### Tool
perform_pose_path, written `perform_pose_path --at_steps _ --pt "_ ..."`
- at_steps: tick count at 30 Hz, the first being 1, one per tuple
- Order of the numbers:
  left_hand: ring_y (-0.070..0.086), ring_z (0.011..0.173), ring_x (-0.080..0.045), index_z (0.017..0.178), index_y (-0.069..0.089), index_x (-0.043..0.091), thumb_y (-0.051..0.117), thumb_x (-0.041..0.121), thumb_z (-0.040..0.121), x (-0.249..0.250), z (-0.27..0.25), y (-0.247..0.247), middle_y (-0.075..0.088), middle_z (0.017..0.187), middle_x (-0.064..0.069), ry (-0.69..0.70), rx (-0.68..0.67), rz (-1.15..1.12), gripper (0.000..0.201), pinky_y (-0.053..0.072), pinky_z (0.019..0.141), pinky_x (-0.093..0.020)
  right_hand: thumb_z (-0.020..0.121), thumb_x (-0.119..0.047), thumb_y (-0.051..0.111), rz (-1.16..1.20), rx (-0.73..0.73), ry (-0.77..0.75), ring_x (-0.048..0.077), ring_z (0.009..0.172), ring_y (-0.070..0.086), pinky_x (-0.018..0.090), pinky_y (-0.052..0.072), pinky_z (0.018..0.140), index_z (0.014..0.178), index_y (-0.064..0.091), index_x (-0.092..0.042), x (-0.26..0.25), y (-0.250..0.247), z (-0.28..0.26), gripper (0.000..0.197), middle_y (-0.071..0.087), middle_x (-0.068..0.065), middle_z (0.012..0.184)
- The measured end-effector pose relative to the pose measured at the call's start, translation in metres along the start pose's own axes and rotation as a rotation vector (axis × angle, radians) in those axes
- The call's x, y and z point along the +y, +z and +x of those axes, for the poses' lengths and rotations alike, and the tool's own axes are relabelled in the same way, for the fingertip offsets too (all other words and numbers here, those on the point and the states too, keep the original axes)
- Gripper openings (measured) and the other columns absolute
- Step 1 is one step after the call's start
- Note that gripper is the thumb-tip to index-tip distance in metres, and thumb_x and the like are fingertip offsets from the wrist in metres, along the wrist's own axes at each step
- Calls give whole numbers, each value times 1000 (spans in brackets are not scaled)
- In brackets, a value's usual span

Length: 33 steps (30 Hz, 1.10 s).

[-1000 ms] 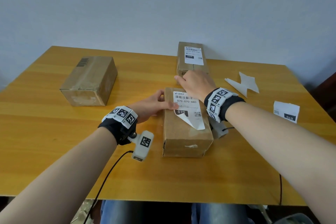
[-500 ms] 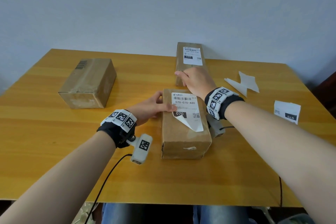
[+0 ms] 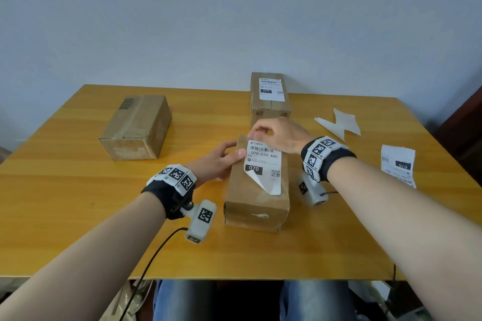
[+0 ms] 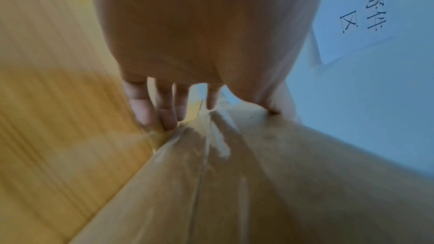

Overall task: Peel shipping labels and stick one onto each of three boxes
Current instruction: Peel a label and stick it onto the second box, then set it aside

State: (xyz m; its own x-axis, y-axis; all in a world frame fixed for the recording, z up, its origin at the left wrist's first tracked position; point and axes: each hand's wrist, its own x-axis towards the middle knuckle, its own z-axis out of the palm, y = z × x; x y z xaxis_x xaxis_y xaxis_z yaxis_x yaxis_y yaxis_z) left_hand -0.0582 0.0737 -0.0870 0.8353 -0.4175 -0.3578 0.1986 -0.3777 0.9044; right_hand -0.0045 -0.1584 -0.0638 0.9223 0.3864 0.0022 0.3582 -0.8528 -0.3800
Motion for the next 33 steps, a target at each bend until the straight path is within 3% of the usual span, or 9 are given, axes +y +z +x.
perform_pose_path --at_steps 4,8,14,17,20,25,27,30,33 --pt "70 109 -28 142 49 16 37 68 99 -1 -15 -5 65 131 -6 -56 80 113 67 61 90 -43 88 -77 59 10 -91 60 21 103 66 40 56 86 163 20 -34 -6 -5 -18 94 62 -2 120" --pt "68 103 -21 130 61 21 29 71 100 0 -34 -20 66 123 2 -83 217 60 67 57 76 -34 88 -80 54 34 -54 136 25 74 70 37 58 61 160 3 -49 -6 -5 -27 94 66 7 113" --pt "61 112 -26 121 66 18 45 55 103 6 -47 -49 67 125 -3 -47 599 -113 47 52 95 -47 109 -52 43 -7 65 239 15 51 47 25 34 42 165 16 -41 -8 -7 -39 63 54 -13 82" --pt "58 94 -23 119 63 13 53 40 103 15 -49 -50 66 122 -11 -45 672 -47 33 50 80 -40 112 -46 36 -52 78 305 24 97 69 34 54 75 156 45 -27 -7 -5 -36 48 71 4 125" --pt "56 75 -20 120 57 15 57 39 102 23 -54 -39 62 111 -8 -184 511 5 30 47 60 -31 113 -44 32 -116 69 361 28 102 68 38 50 78 132 65 -15 -9 -4 -35 48 72 10 121" --pt "79 83 -28 134 44 19 63 45 99 31 -61 -17 53 129 -8 -328 199 -24 48 64 65 -40 113 -33 32 -40 40 313 16 75 62 30 48 60 160 34 -30 -13 -3 -40 47 67 7 128" --pt "78 87 -33 137 41 22 66 38 99 31 -57 -14 48 134 -9 -286 235 -73 48 65 69 -47 112 -33 32 -78 40 327 20 96 65 33 51 76 149 50 -25 -15 -6 -40 41 65 6 135" --pt "69 103 -33 141 39 23 67 26 98 30 -44 -15 48 135 -8 -189 397 -203 52 64 68 -52 111 -45 29 -103 41 395 21 69 59 32 42 61 94 63 -14 -17 -12 -42 49 64 3 82" --pt "59 114 -28 140 44 22 74 21 92 29 -33 -20 50 134 -9 -47 572 -312 57 64 80 -48 108 -60 24 -84 -32 478 25 64 66 34 51 65 82 64 -9 -24 -15 -49 70 67 5 73"
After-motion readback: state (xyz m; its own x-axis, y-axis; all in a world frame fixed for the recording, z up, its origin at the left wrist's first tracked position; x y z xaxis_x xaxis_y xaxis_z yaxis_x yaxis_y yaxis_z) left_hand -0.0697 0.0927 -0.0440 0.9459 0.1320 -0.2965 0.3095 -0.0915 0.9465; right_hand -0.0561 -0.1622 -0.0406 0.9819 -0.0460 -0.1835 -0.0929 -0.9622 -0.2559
